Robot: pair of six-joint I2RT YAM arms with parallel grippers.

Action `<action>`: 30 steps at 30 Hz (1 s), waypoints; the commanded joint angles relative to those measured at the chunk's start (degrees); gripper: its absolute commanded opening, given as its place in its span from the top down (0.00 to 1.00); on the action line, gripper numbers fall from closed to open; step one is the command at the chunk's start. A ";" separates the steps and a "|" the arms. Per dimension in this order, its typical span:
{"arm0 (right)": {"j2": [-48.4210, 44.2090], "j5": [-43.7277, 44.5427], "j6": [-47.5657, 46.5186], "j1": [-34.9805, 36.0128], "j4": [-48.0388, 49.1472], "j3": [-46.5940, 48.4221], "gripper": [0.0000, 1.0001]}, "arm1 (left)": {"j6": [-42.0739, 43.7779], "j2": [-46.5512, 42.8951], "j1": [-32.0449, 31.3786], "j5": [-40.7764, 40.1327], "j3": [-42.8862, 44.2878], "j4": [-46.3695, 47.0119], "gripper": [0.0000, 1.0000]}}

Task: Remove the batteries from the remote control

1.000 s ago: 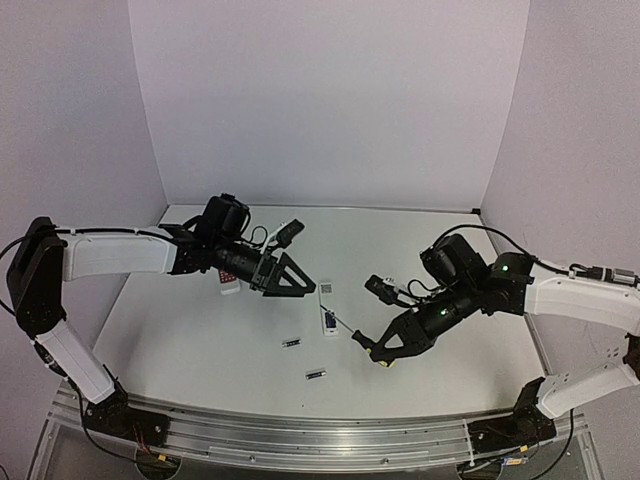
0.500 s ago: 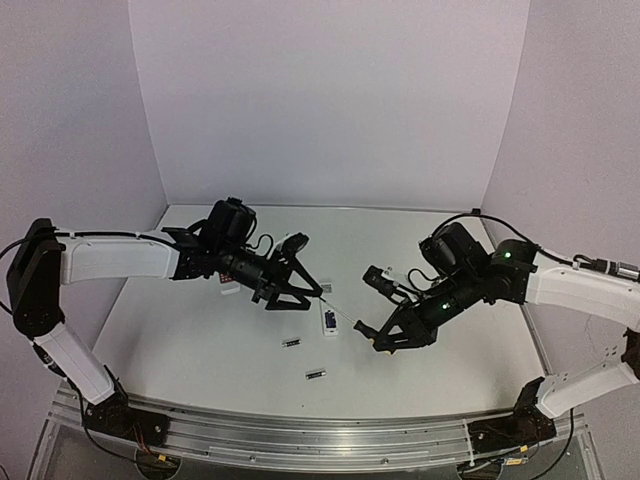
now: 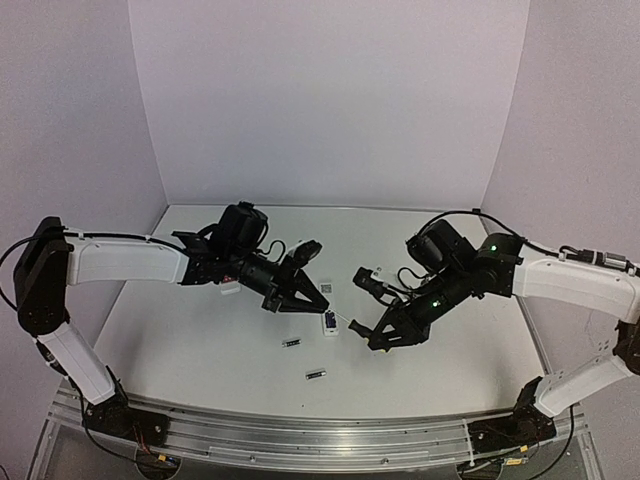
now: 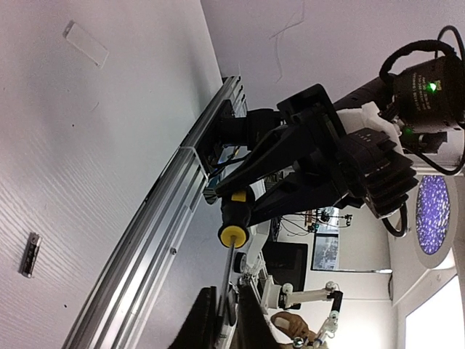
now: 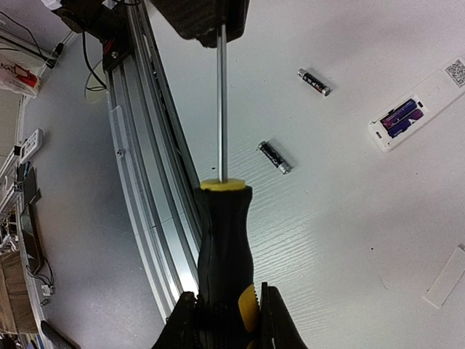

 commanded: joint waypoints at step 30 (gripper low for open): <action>-16.54 16.09 44.00 0.21 37.19 -21.17 0.14 | -0.94 -7.69 1.37 -13.54 -11.53 28.07 1.00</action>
